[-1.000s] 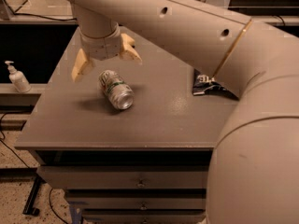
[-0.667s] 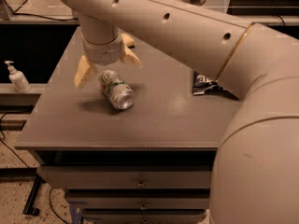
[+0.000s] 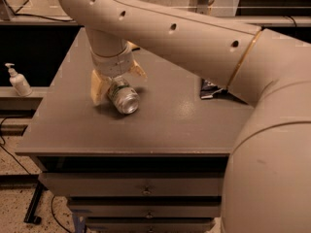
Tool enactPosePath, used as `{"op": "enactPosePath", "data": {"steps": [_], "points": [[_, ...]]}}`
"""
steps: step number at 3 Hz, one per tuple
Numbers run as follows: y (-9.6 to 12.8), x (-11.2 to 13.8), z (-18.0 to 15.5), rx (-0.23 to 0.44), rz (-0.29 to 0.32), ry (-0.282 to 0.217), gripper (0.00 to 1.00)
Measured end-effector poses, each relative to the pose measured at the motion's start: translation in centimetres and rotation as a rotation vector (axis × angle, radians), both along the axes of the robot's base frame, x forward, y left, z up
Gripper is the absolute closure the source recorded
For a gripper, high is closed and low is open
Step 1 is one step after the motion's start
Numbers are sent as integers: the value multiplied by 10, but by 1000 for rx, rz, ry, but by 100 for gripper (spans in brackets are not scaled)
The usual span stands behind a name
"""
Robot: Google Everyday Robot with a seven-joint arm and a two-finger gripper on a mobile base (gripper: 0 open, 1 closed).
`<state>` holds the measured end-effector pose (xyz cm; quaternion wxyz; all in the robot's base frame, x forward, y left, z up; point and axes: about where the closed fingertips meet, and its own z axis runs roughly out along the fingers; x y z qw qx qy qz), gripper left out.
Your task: Place 7up can upright
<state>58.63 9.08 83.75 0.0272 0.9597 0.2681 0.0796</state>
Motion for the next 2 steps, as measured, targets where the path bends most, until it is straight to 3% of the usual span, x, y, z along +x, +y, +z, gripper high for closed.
{"op": "enactPosePath", "data": {"steps": [2], "points": [[1,9,12,-10,20,-14,64]]}}
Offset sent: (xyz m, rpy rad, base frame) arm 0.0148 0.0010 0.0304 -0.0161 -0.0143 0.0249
